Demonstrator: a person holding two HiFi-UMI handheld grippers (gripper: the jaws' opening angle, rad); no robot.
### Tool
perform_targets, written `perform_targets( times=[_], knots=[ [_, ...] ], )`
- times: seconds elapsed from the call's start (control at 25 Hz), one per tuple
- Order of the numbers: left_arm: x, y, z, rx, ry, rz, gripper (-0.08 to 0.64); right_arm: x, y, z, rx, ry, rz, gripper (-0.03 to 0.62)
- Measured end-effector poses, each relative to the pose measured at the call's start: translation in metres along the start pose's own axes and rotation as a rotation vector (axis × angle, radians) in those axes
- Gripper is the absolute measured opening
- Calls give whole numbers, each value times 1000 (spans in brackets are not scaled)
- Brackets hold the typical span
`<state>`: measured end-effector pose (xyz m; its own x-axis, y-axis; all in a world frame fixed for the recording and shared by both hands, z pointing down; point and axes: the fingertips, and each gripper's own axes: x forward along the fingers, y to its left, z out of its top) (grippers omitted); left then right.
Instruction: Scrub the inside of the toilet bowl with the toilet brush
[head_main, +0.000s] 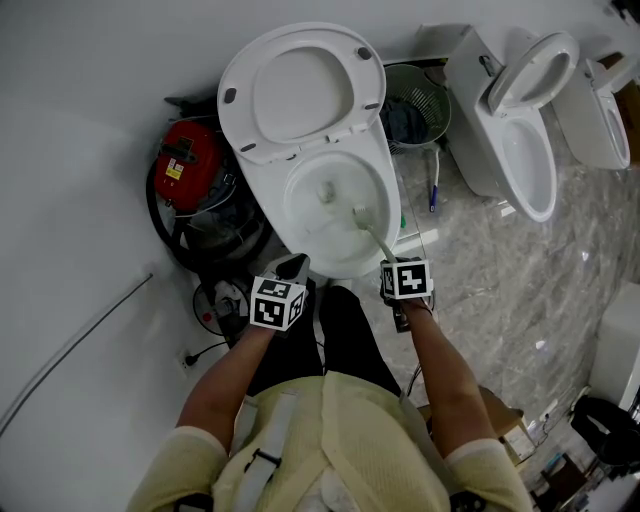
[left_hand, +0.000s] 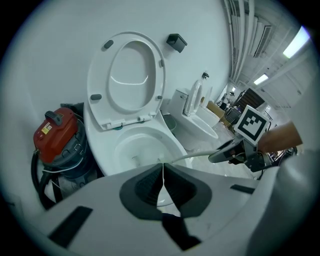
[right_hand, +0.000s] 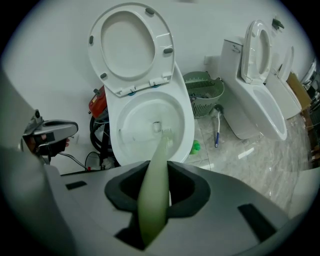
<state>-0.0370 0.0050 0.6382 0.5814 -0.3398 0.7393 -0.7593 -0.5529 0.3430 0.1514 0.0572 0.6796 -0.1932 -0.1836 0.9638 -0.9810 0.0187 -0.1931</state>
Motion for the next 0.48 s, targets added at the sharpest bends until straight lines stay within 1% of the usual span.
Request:
perform_targets(
  times=[0.16, 0.32, 0.48],
  knots=[
    [-3, 0, -3, -8, -7, 8, 15, 1, 6, -8, -21, 20, 11, 106],
    [-7, 3, -5, -24, -15, 19, 14, 3, 14, -15, -15, 39, 35, 106],
    [-10, 7, -7, -36, -23, 32, 15, 5, 25, -19, -63, 60, 48, 106]
  ],
)
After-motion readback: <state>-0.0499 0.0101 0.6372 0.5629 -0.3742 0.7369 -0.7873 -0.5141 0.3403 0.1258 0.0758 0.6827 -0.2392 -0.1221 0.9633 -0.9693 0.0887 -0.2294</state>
